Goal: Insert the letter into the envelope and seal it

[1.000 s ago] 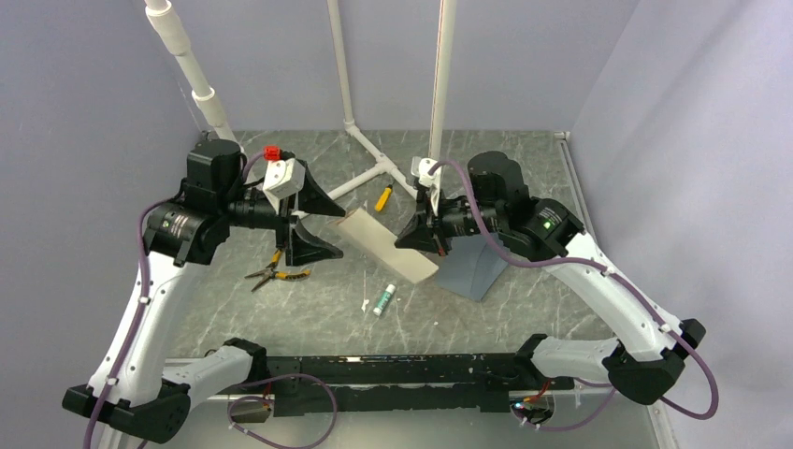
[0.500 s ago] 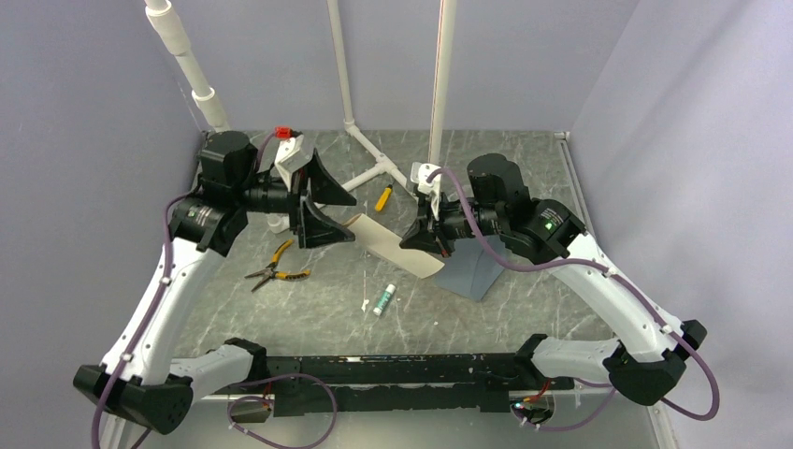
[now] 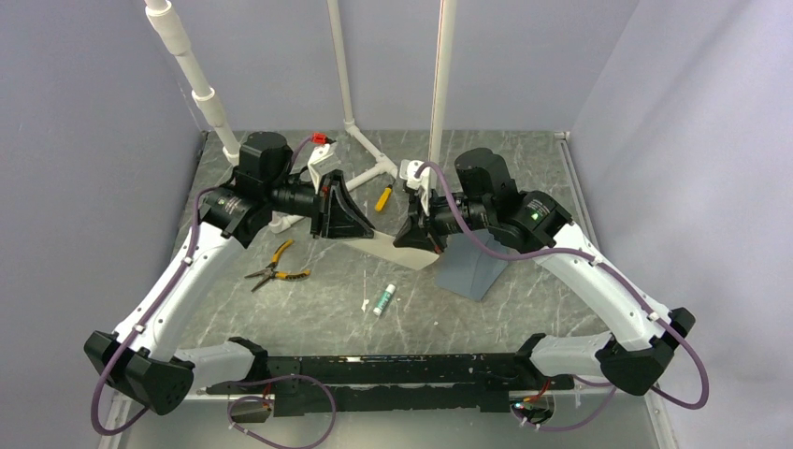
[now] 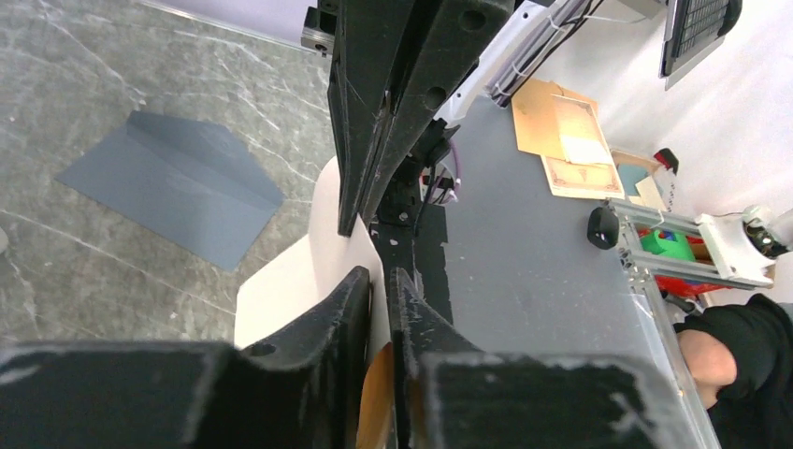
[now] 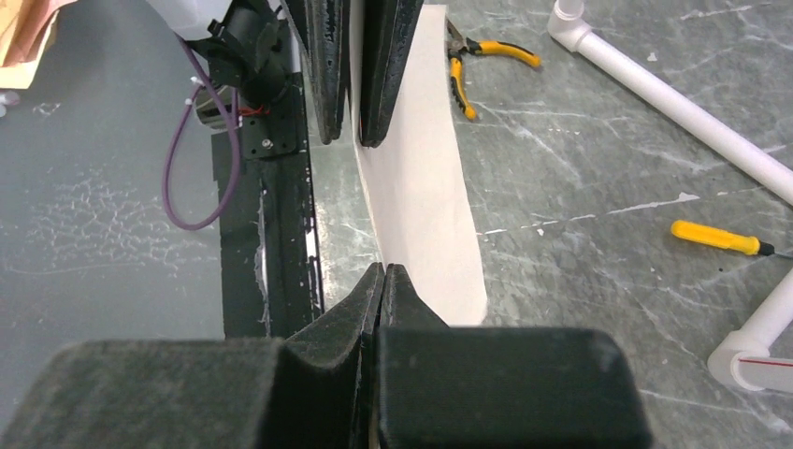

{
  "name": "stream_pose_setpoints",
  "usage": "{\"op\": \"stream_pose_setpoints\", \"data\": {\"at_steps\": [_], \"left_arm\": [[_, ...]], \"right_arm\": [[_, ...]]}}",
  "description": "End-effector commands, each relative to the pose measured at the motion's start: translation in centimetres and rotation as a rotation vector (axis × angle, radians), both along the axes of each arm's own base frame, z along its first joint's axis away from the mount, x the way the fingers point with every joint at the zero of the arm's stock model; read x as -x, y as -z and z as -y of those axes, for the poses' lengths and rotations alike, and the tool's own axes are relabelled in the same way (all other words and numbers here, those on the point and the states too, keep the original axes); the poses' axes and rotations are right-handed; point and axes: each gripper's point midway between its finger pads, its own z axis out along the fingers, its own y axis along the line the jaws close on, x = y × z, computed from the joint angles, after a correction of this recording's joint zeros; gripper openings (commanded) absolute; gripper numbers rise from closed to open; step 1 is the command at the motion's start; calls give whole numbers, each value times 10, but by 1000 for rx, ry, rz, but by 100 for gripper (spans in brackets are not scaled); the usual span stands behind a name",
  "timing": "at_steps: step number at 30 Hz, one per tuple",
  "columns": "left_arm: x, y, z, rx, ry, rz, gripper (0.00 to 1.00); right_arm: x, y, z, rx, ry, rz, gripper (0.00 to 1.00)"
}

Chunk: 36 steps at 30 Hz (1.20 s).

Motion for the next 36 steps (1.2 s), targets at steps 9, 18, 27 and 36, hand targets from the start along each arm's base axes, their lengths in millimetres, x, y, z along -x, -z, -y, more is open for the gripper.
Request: {"op": "stream_pose_setpoints", "data": {"at_steps": [9, 18, 27, 36], "left_arm": [[4, 3, -4, -20, 22, 70, 2], [-2, -2, -5, -18, -24, 124, 2], [-3, -2, -7, -24, -46, 164, 3], [4, -10, -11, -19, -19, 213, 3]], "right_arm": [[12, -27, -7, -81, -59, -6, 1], [5, -22, -38, -114, -128, -127, 28], [26, 4, -11, -46, -108, -145, 13], [45, 31, 17, -24, -29, -193, 6]]}}
